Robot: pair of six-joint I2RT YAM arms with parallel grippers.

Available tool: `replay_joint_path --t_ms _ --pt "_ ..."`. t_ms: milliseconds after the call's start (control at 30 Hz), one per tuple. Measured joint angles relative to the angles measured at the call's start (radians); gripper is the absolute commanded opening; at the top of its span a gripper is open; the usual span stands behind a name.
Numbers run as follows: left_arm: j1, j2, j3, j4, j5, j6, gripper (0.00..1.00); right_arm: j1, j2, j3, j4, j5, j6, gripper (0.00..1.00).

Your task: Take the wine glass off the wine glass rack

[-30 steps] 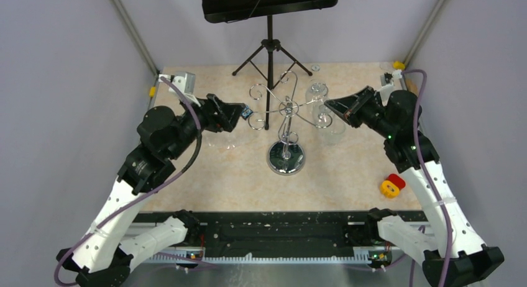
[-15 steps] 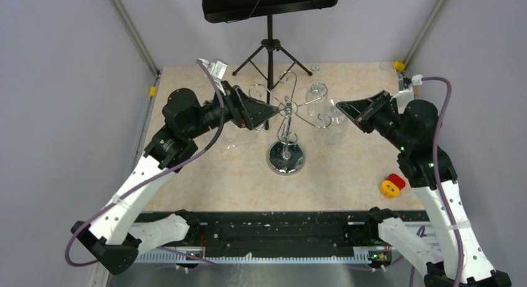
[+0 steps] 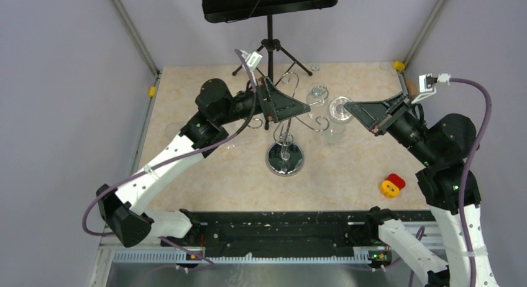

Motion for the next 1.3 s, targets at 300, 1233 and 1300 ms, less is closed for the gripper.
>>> replay_joint_path --t_ms 300,1233,1300 --pt "-0.109 0.139 0.113 0.04 0.022 -0.026 0.52 0.0 -0.011 0.026 -0.001 -0.095 -0.051 0.0" --pt "-0.172 0.208 0.281 -0.133 -0.003 0.026 0.0 -0.005 0.028 0.041 0.011 -0.156 -0.153 0.02" --pt "-0.172 0.208 0.285 -0.141 -0.009 0.036 0.0 -0.005 0.032 0.041 0.014 -0.154 -0.159 0.13"
